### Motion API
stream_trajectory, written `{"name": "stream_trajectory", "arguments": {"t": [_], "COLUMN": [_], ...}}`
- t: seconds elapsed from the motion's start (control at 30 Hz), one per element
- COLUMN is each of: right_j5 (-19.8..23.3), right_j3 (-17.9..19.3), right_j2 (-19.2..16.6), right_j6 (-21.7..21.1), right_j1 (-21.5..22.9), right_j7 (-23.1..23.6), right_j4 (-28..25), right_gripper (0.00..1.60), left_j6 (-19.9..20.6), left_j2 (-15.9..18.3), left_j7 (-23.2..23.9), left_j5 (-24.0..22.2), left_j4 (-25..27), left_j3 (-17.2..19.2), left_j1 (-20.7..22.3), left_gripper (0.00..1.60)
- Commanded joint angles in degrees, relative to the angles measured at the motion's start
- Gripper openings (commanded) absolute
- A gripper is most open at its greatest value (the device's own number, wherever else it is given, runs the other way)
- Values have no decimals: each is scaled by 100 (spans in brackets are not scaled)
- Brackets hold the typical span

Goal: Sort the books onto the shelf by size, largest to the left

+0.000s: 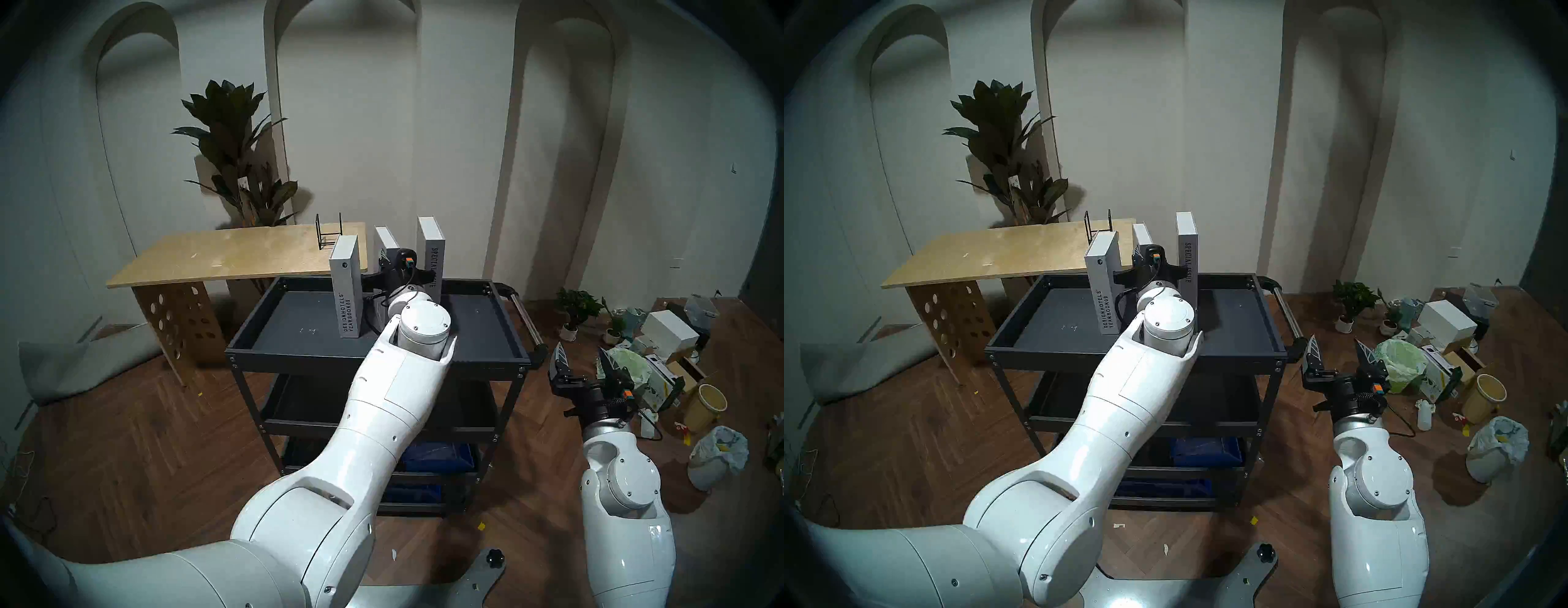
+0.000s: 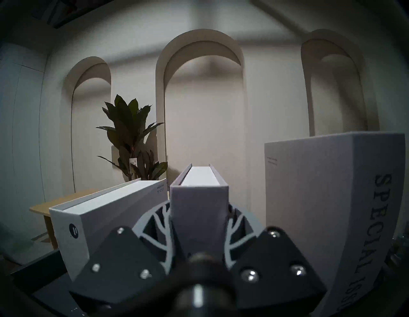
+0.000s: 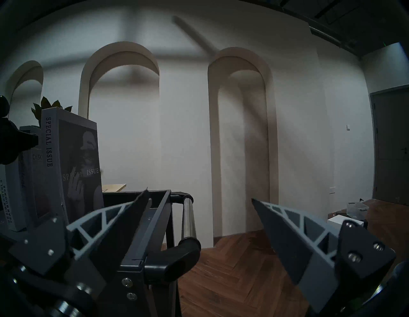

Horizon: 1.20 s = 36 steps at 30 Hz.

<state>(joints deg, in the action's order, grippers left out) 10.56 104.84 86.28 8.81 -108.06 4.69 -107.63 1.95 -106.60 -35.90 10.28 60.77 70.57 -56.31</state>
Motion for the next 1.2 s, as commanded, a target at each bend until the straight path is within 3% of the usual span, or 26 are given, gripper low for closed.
{"name": "stream_trajectory", "arguments": {"t": [0.0,0.2,0.67,0.7,1.03,1.07,1.17], "right_j5": [6,-12,-60,-62,-93,-97,-105], "right_j3": [-26,-48,-129,-134,-230,-246,-276], "right_j2": [-15,-15,-6,-6,13,16,23], "right_j6": [51,56,38,38,42,44,49], "right_j1": [110,148,230,234,232,231,229], "right_j7": [19,26,53,56,94,99,106], "right_j4": [-68,-38,40,46,57,54,47], "right_gripper": [160,160,160,160,160,160,160], "left_j6": [-31,120,-74,-147,-261,-192,-207], "left_j2": [90,179,345,333,425,472,504], "left_j7": [-4,120,173,141,353,423,477], "left_j5": [174,167,245,257,162,135,124], "left_j4": [462,976,1966,1859,2608,2906,2877], "left_j3": [-122,-191,-334,-320,-372,-395,-397], "left_j1": [108,-32,-62,24,4,-114,-65], "left_gripper": [0,0,0,0,0,0,0]}}
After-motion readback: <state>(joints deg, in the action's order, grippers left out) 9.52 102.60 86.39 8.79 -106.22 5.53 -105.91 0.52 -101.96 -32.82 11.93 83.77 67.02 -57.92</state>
